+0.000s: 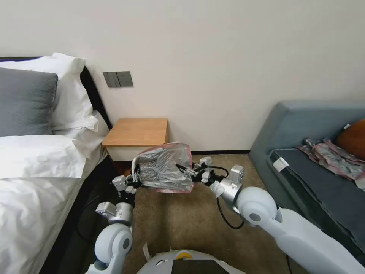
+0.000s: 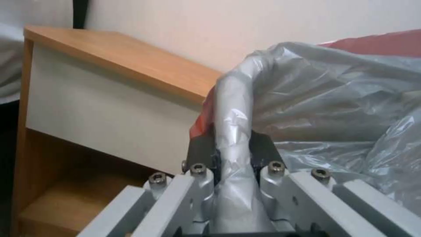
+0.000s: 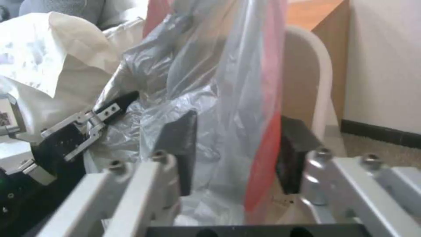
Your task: Pick up the garbage bag from the table and place it over the trash can.
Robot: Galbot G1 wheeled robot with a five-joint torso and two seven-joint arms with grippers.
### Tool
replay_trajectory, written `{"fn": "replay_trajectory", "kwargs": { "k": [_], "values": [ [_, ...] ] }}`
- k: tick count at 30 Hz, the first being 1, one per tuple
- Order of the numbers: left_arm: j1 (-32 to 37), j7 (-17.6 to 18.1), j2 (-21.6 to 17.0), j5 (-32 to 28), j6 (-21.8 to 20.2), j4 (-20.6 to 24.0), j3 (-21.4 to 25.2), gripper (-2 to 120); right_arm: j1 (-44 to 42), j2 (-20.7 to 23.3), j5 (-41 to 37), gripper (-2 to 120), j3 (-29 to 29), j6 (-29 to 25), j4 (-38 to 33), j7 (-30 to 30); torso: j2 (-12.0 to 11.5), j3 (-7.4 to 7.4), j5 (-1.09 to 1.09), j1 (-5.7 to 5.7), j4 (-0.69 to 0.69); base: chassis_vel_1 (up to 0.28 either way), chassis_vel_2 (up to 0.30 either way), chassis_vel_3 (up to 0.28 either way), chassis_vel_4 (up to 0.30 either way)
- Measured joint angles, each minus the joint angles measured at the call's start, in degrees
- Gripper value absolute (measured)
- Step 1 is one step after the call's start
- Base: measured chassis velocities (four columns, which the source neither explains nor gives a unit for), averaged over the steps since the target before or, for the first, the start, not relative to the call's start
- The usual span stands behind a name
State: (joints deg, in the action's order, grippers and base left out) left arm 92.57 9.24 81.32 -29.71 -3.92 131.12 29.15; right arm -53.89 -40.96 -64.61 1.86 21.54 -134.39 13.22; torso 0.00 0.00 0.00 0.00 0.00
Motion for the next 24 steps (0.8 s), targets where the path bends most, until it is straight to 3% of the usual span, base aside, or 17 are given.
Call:
{"fn": "replay_trajectory", "kwargs": {
  "k": [2, 7, 24],
  "values": [
    [0.0, 0.0, -0.1, -0.1, 0.0, 0.0, 0.0, 6, -0.4, 0.0, 0.0, 25, -0.1, -0.1, -0.2, 0.4, 0.0, 0.0, 0.0, 0.0, 0.0, 0.0, 0.0, 0.0, 0.0],
    [0.0, 0.0, -0.1, -0.3, 0.0, 0.0, 0.1, 6, -0.9, 0.0, 0.0, 10, -1.0, -0.3, -0.4, 0.5, 0.0, 0.0, 0.0, 0.0, 0.0, 0.0, 0.0, 0.0, 0.0],
    [0.2, 0.1, 0.1, -1.1, 0.0, -0.4, 0.4, 6, -1.5, 0.5, 0.0, 10, -4.2, -1.2, -0.7, 1.3, 0.0, 0.0, 0.0, 0.0, 0.0, 0.0, 0.0, 0.0, 0.0]
  ]
}}
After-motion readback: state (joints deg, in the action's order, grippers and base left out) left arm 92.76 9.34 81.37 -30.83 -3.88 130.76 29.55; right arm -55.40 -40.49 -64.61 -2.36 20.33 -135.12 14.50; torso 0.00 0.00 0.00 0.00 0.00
